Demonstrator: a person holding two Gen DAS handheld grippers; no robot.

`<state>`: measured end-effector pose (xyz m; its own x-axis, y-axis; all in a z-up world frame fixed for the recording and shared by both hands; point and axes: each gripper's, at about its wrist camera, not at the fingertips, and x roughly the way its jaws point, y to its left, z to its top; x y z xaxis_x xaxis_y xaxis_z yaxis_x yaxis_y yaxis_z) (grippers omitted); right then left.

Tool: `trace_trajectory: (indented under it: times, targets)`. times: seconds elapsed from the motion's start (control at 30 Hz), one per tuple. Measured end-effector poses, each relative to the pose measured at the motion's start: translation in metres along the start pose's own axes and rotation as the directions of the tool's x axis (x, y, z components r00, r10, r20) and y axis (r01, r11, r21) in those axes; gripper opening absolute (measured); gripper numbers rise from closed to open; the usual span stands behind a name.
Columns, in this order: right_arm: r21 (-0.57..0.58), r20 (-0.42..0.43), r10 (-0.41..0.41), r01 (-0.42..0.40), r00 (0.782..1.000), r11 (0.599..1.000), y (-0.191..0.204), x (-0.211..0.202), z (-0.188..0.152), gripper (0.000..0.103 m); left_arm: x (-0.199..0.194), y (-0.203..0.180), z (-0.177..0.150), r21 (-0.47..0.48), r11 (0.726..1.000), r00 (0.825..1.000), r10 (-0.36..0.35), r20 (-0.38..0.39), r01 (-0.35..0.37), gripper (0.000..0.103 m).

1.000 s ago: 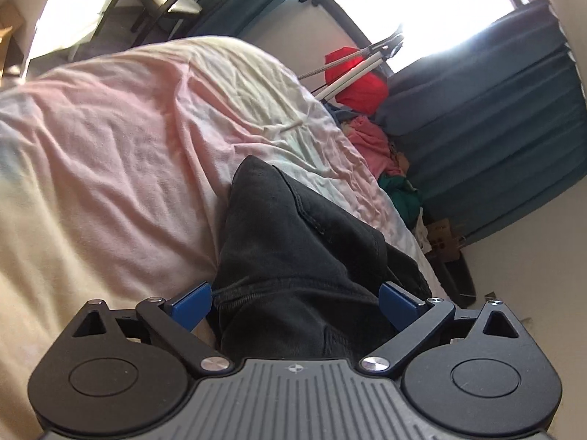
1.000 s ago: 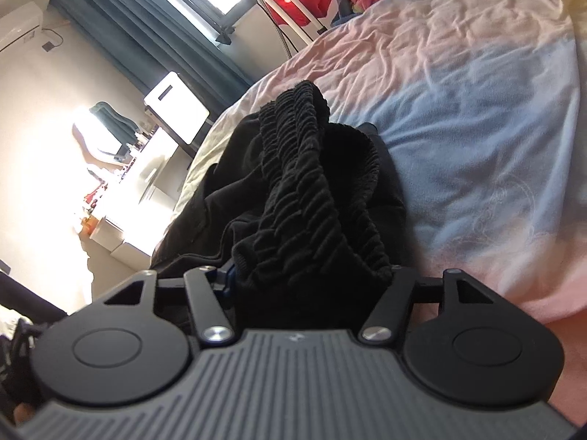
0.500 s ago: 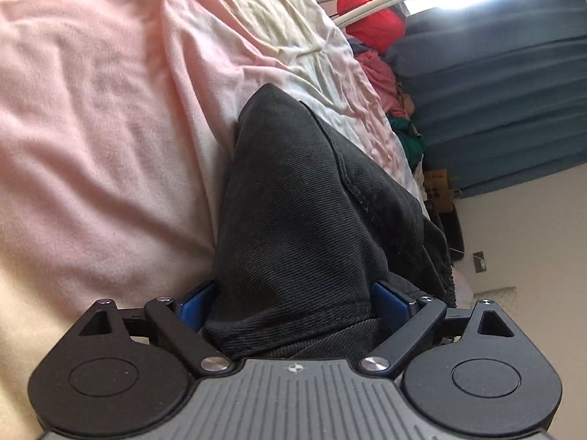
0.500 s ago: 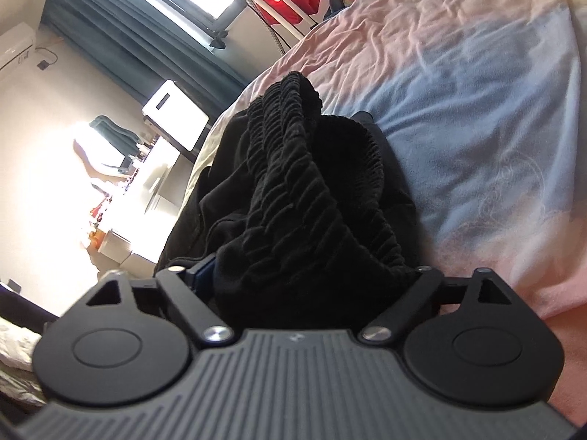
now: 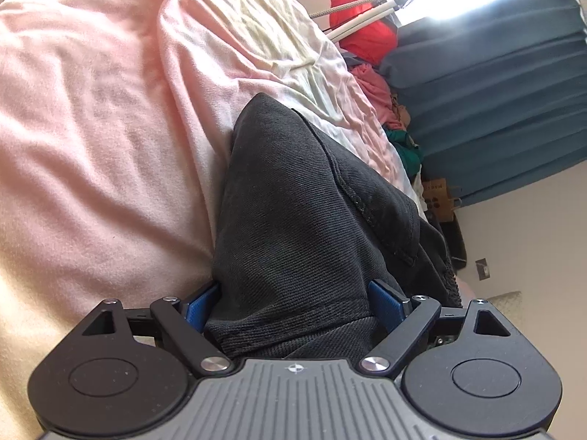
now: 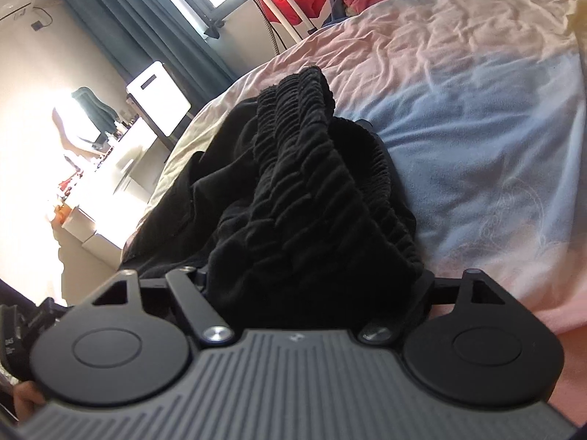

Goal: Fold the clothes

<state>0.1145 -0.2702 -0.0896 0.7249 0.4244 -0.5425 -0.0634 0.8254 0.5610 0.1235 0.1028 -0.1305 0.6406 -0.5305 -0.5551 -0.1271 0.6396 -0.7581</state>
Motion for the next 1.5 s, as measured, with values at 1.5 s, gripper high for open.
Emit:
trace_trajectory:
  times: [1.5]
  targets:
    - [0.255, 0.529, -0.274, 0.157, 0.803, 0.954, -0.304, -0.141, 0.247, 0.052, 0.423, -0.425, -0.037, 0.453, 0.859, 0.970, -0.185, -0.157, 0.237, 0.060]
